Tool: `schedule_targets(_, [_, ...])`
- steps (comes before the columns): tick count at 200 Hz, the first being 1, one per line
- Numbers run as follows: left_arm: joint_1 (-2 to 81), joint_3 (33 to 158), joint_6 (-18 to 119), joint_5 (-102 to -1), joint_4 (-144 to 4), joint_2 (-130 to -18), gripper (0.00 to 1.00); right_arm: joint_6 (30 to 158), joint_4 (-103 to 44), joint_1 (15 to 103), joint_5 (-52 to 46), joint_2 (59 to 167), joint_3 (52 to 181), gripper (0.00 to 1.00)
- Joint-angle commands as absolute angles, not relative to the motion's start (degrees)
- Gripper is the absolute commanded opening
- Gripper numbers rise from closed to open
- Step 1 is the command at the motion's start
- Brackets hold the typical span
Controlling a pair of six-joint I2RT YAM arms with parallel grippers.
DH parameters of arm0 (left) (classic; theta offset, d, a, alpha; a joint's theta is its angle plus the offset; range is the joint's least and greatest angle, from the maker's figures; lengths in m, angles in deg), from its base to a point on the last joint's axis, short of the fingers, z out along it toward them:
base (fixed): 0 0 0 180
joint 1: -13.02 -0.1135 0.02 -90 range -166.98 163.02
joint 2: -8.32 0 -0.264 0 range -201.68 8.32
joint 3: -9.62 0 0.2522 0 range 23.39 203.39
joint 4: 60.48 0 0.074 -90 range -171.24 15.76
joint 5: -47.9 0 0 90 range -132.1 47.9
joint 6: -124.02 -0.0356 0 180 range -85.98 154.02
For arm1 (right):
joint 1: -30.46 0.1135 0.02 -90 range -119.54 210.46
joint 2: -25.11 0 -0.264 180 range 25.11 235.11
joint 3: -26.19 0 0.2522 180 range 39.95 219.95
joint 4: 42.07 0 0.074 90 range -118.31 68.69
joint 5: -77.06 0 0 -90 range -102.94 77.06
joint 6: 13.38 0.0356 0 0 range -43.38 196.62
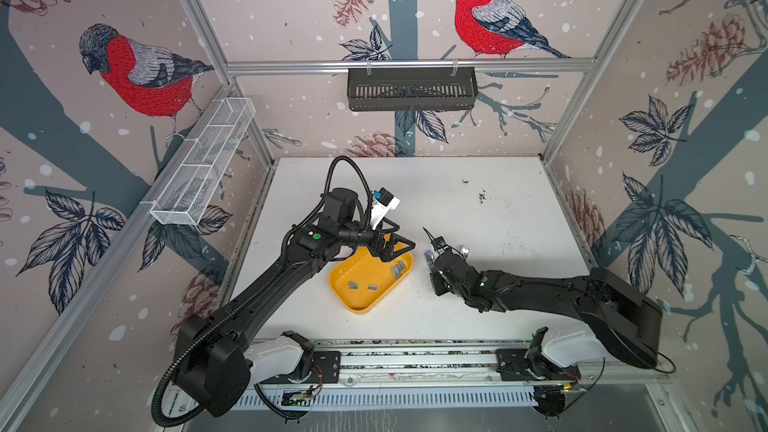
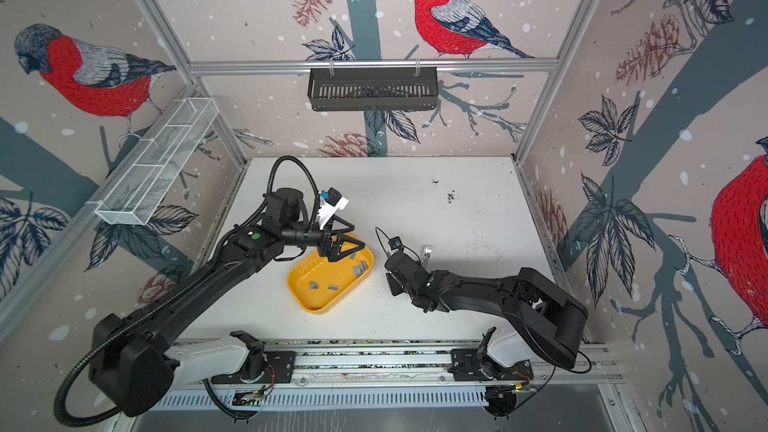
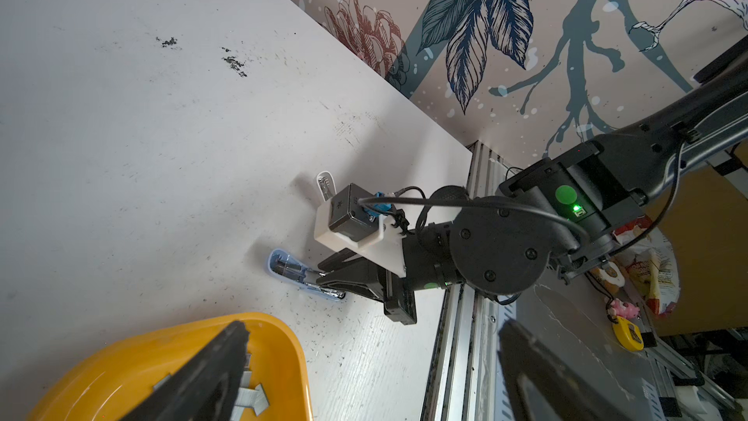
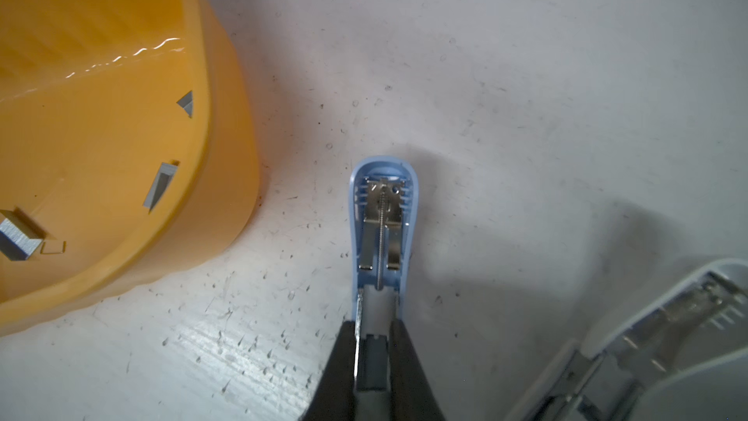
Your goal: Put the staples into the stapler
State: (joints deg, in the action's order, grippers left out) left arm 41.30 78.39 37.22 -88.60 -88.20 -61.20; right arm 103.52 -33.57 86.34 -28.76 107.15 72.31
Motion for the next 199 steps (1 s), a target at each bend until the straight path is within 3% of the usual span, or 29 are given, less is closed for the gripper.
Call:
schedule_targets(1, [41.19,78.87,36.83,-89.12,-88.04,-61.11,0.96,104.74,-35.36,86.61,-30.37,106.98,72.04,0.11])
schedule_targets(199, [41.23,78.8,36.58,-89.2,-88.13,-60.87,0.96,105.36,-36.04,87.22,-30.78,108.75,71.83,0.11])
